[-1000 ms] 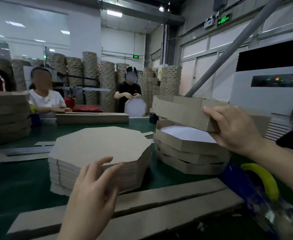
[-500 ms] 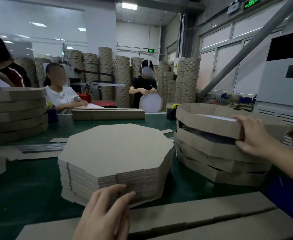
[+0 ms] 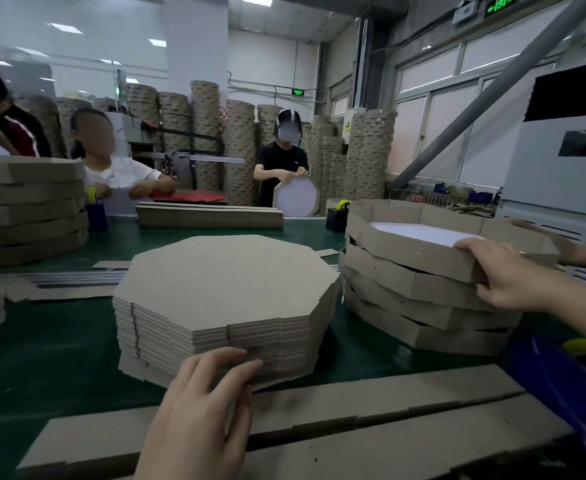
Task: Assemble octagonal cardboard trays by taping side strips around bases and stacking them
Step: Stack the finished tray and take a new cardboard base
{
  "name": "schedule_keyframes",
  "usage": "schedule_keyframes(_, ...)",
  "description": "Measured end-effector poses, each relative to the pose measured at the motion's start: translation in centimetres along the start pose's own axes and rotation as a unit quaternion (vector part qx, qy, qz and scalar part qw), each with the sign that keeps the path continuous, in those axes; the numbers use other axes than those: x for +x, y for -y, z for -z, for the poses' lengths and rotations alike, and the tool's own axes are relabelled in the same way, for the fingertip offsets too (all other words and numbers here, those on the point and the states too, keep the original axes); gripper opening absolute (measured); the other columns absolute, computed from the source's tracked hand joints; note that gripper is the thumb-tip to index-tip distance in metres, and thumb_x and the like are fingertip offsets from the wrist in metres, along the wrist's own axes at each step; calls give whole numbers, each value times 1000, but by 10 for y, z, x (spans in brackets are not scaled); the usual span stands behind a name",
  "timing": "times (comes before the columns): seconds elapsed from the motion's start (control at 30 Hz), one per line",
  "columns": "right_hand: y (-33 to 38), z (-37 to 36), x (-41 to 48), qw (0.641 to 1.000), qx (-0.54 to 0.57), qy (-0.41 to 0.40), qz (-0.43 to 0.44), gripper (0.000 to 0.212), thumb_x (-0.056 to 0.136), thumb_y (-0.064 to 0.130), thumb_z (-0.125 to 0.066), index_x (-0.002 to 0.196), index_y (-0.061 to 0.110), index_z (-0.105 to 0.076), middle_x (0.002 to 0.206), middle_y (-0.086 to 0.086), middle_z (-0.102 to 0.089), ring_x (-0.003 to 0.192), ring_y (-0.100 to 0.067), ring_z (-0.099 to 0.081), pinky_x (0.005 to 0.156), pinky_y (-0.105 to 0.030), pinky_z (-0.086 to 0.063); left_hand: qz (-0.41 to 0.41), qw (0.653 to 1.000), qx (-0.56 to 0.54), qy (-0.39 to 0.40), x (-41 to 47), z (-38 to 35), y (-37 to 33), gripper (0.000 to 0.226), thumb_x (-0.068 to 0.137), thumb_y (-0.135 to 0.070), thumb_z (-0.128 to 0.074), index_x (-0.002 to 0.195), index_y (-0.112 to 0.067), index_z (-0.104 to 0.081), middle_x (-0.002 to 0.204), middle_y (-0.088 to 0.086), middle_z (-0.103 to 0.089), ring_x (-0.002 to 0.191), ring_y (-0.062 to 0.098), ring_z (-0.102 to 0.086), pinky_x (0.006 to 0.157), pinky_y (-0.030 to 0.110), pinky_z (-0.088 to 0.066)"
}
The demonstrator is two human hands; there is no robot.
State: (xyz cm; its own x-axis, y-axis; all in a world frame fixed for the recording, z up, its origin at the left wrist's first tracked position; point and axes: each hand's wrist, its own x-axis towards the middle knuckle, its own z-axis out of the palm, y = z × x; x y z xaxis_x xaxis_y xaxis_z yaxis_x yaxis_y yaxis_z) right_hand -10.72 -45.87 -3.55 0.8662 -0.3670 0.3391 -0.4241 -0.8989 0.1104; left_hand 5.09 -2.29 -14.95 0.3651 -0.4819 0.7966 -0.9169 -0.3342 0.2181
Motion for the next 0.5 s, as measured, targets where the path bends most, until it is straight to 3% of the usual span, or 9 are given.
schedule_keyframes(0.2, 9, 7, -3, 1000, -18, 10, -9, 69, 84, 19, -65, 143, 22, -29, 145, -6, -40, 132, -24, -37, 112, -42, -28, 7, 1000, -11, 12, -1, 3, -4, 33, 83, -29, -46, 99, -23, -74, 103, -6, -63, 94, 17, -61, 73, 33, -55)
schedule_keyframes(0.33, 14, 6, -3, 999, -38, 17, -14, 75, 82, 22, -67, 144, 22, -25, 146, -7, -38, 133, -25, -35, 114, -41, -25, 14, 1000, -14, 11, -1, 4, -5, 26, 75, -17, -63, 98, -22, -74, 103, -5, -64, 93, 18, -62, 69, 37, -56)
schedule_keyframes(0.43, 14, 15, 0, 998, 2, 57, -16, 85, 77, 26, -77, 144, 21, -24, 142, -5, -38, 127, -24, -39, 111, -41, -31, 15, 1000, -12, 24, -2, 6, -5, 29, 71, -16, -65, 98, -23, -73, 102, -6, -63, 93, 17, -62, 69, 35, -55)
schedule_keyframes(0.5, 11, 23, 3, 996, 45, 79, -19, 79, 79, 26, -78, 141, 24, -30, 138, -3, -43, 118, -17, -44, 103, -34, -38, 10, 999, -11, 33, -2, 6, -6, 29, 71, -17, -65, 98, -23, -73, 103, -6, -63, 93, 16, -61, 70, 33, -55)
